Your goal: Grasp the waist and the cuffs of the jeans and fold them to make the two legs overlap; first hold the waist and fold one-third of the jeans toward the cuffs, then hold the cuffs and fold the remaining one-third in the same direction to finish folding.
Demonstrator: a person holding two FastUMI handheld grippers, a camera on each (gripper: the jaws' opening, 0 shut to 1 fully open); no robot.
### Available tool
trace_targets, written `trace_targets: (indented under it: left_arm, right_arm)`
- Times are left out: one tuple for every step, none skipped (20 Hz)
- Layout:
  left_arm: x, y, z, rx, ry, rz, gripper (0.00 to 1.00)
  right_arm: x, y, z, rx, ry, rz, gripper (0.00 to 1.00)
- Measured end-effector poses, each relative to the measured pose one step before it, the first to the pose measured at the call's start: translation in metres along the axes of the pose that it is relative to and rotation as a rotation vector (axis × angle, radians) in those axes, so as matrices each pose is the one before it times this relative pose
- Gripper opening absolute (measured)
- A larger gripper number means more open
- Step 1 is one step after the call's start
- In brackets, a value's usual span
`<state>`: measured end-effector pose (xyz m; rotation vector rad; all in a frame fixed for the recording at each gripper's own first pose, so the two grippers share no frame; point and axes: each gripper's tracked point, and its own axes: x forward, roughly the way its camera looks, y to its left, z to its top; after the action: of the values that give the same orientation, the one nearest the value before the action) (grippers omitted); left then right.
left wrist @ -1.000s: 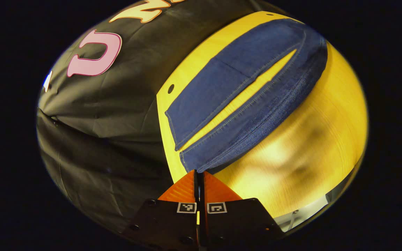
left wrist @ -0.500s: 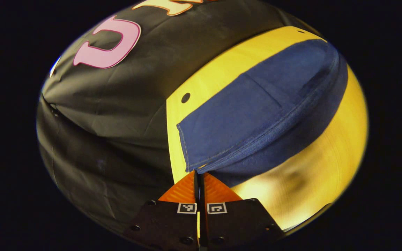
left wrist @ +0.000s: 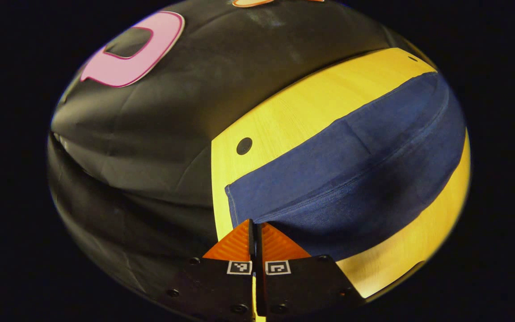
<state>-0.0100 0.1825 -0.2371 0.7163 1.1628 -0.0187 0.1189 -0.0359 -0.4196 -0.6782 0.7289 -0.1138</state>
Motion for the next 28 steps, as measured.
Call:
trace_targets:
  left_arm:
    - [0.00387,-0.00615,0.00793,0.00479,-0.01482,0.0062,0.0]
    - [0.00699,-0.00355,0.00921,0.00413,-0.02128,0.00478,0.0]
    - [0.0135,-0.00178,0.00694,0.00048,-0.006,-0.00174,0.0]
    - [0.00704,-0.00242,0.00031,-0.00254,0.00721,-0.00842,0.0]
    - [0.00984,-0.00085,-0.00006,-0.00542,0.00111,-0.00513,0.0]
    - [0.00992,0.00233,0.00104,-0.00134,0.00488,0.00185,0.0]
    - [0.00783,0.00269,0.00477,-0.00629,0.00354,-0.0141,0.0]
    - [0.006,-0.00324,0.00187,-0.01451,-0.00287,-0.0209,0.25]
    - [-0.00459,-0.00513,-0.00239,-0.02867,-0.01681,-0.00916,0.5]
    - [-0.01036,0.00418,0.00755,-0.01736,-0.0385,0.02699,0.75]
    - [-0.00581,-0.00108,0.00478,-0.03366,-0.0249,0.00214,1.0]
    - [-0.00886,0.00162,0.00959,-0.03188,-0.0424,0.01282,0.94]
    - [-0.01058,-0.00277,0.00566,-0.03354,-0.02909,0.00506,0.95]
    - [-0.01324,-0.00378,0.01022,-0.03041,-0.03297,-0.00246,0.95]
    - [-0.01349,-0.00208,0.00861,-0.03185,-0.02925,0.00272,0.95]
    - [-0.01137,-0.00375,0.01118,-0.02935,-0.03248,-0.00441,0.95]
    - [-0.01216,-0.00189,0.01031,-0.02996,-0.0345,0.00106,0.95]
    - [-0.01484,0.00081,0.01188,-0.03175,-0.04158,0.02406,0.95]
    - [-0.01381,0.0005,0.01777,-0.04122,-0.08535,0.02063,0.95]
    - [-0.01216,-0.00432,0.01606,-0.04144,-0.06801,0.00071,0.95]
    - [-0.01239,-0.0014,0.01376,-0.03336,-0.0458,-0.00455,0.95]
    - [-0.00218,0.00217,0.00581,-0.02367,-0.02393,-0.0044,0.95]
    - [0.00413,0.00387,-0.00524,-0.01373,-0.00418,0.00094,0.94]
    - [0.00406,0.00552,-0.00209,-0.00786,-0.01471,0.01603,0.94]
    - [0.00189,-0.00359,0.00002,-0.00658,-0.00605,0.008,0.95]
    - [0.00046,-0.00015,-0.00018,-0.00512,-0.00387,0.00394,0.95]
    - [-0.00103,0.00079,0.00088,-0.00315,0.00015,0.00288,0.95]
    - [0.00001,0.00212,0.00092,0.00094,0.00173,0.00874,0.95]
  right_arm:
    - [0.00796,0.00338,0.00026,0.00282,0.00373,-0.00706,0.03]
    - [0.00771,0.00221,-0.00118,0.00788,0.00106,-0.0085,0.03]
    - [0.00794,0.00404,0.00021,0.00828,0.00524,-0.00464,0.03]
    - [0.00642,0.00516,-0.00195,0.0108,0.00848,-0.00216,0.03]
    - [0.00875,0.00426,-0.00323,0.00954,0.01323,-0.00346,0.03]
    - [0.00756,0.00292,-0.00301,0.01124,0.01522,0.00053,0.03]
    - [0.00482,0.00051,-0.00577,0.00875,0.02037,-0.00918,0.17]
    - [0.00139,-0.00265,-0.00367,0.00988,0.0165,-0.00744,0.38]
    - [-0.00431,-0.00675,-0.00072,0.01129,0.01212,-0.00599,0.59]
    - [-0.00587,-0.00799,0.00496,0.01446,-0.01729,-0.00754,0.79]
    - [-0.00495,-0.01198,0.00957,0.00423,-0.02923,-0.01237,1.0]
    - [-0.00469,-0.01378,0.00665,-0.00027,-0.02329,-0.01201,1.0]
    - [-0.00614,-0.01146,0.00543,0.00324,-0.02251,-0.00275,0.99]
    - [-0.00554,-0.01028,0.00104,0.00907,-0.01241,0.00492,1.0]
    - [-0.00662,-0.00892,-0.00057,0.01934,-0.01021,0.01027,0.99]
    - [-0.0052,-0.00839,-0.00372,0.02674,-0.0063,0.01528,0.99]
    - [-0.00536,-0.00647,-0.00402,0.0279,-0.00949,0.02262,1.0]
    - [-0.00508,-0.00789,-0.00671,0.01458,-0.0036,0.01462,0.99]
    - [-0.00397,-0.01156,-0.01102,0.00207,0.01198,-0.00103,0.99]
    - [-0.00395,-0.0125,-0.01384,0.0043,0.01333,-0.00114,1.0]
    - [-0.00235,-0.01061,-0.01137,0.01607,0.01527,0.00354,1.0]
    - [-0.00145,-0.00751,-0.01278,0.03315,0.01552,0.01546,0.99]
    - [-0.00102,-0.00616,-0.01102,0.04528,0.00802,0.02061,0.99]
    - [-0.00097,-0.00723,-0.01135,0.04725,0.01696,0.01261,1.0]
    - [0.00072,-0.00937,-0.01107,0.04266,0.01833,0.00732,1.0]
    - [0.00275,-0.00963,-0.01229,0.04245,0.0194,0.00353,0.99]
    - [0.00289,-0.00627,-0.00884,0.04386,0.02118,0.00977,1.0]
    - [0.00542,-0.00274,-0.00846,0.04701,0.0221,0.01046,0.99]
